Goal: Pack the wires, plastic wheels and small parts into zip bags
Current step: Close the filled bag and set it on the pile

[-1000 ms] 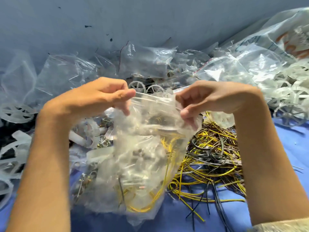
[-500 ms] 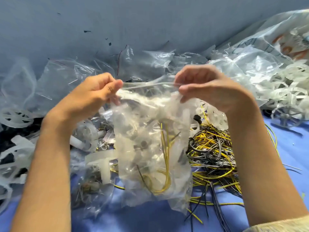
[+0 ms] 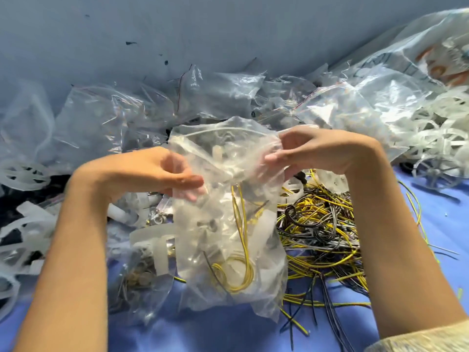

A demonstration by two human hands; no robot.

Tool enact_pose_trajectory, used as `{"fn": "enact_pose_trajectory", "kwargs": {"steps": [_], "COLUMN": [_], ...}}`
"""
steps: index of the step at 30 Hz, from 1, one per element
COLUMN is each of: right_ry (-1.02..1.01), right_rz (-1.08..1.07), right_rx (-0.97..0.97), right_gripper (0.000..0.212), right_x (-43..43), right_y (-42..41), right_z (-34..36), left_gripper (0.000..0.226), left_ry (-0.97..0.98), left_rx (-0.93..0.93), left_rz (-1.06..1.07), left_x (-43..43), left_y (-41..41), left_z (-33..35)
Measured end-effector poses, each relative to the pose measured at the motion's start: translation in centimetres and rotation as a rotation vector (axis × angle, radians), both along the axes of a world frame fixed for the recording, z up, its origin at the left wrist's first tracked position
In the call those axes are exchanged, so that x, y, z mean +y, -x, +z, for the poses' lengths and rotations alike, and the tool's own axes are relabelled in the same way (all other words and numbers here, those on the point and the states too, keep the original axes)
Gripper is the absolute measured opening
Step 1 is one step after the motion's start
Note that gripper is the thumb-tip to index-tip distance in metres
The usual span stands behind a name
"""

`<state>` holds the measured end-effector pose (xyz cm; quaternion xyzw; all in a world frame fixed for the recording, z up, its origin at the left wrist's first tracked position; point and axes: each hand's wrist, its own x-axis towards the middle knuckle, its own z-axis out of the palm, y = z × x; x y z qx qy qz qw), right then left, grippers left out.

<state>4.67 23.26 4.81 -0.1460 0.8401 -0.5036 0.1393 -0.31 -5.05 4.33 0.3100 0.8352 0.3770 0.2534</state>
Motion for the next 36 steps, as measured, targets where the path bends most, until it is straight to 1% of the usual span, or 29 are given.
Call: {"fn": "enact_pose_trajectory", "kwargs": {"steps": [1,3,5,6,7,9,10,11,12,13,15,16,18,21,24,27,32,36], "right_ry": [0.036,0.159,0.305,0.372,0.434,0.5,0.522,0.532,0.499,0.416,0.208,0.142,0.091,0.086,0.107,0.117,0.132,0.099], "right_rz": [0.035,0.105,0.15,0.177,0.2,0.207,0.188,0.159,0.131,0.095,0.032,0.001,-0.059,-0.092,-0.094,-0.089,-0.169,-0.223], "right_rx": [-0.024,-0.065,-0.102,-0.101,-0.086,-0.029,-0.03,-0.058,-0.09,-0.098,-0.051,-0.016,0.052,0.138,0.171,0.185,0.239,0.241], "right_gripper": [0.063,0.03,0.011,0.005,0.003,0.003,0.008,0.015,0.017,0.017,0.021,0.019,0.018,0.028,0.033,0.03,0.021,0.018], "right_x": [-0.5,-1.4,-2.0,-2.2,-2.5,-2.9,-3.0,-3.2,-3.3,-3.4,-3.2,-2.9,-2.1,-1.0,-0.4,-0.4,0.4,0.9], "right_y": [-0.2,-0.5,-1.1,-1.3,-1.6,-1.6,-1.4,-1.2,-0.9,-0.6,0.1,0.4,0.6,0.6,0.6,0.6,0.9,1.2], "right_z": [0.1,0.4,0.9,1.1,1.3,1.2,1.0,0.8,0.5,0.2,-0.3,-0.5,-0.4,0.0,0.1,-0.1,-0.1,-0.5], "left_gripper": [0.077,0.054,0.032,0.033,0.034,0.04,0.043,0.044,0.043,0.04,0.04,0.038,0.031,0.03,0.027,0.027,0.023,0.022], "left_ry": [-0.027,-0.091,-0.165,-0.198,-0.235,-0.307,-0.333,-0.34,-0.328,-0.294,-0.197,-0.18,-0.203,-0.254,-0.306,-0.31,-0.309,-0.37], "left_rx": [-0.03,-0.105,-0.174,-0.208,-0.256,-0.354,-0.383,-0.389,-0.36,-0.301,-0.16,-0.106,-0.043,0.032,0.057,0.063,0.123,0.154], "left_rz": [-0.035,-0.066,-0.095,-0.135,-0.19,-0.295,-0.31,-0.28,-0.215,-0.143,-0.05,-0.017,0.064,0.141,0.175,0.185,0.271,0.318], "left_x": [0.5,1.4,1.9,1.9,1.7,1.5,1.5,1.7,1.9,2.0,2.1,2.0,1.5,0.7,0.1,0.0,-0.4,-0.6], "left_y": [-0.3,-0.9,-1.5,-1.7,-1.9,-2.2,-2.1,-1.9,-1.8,-1.5,-0.9,-0.6,-0.1,0.4,0.7,0.6,1.0,1.2], "left_z": [0.0,0.3,0.8,1.1,1.4,1.7,1.6,1.4,1.1,0.7,-0.2,-0.5,-0.7,-0.6,-0.6,-0.6,-0.8,-0.7]}}
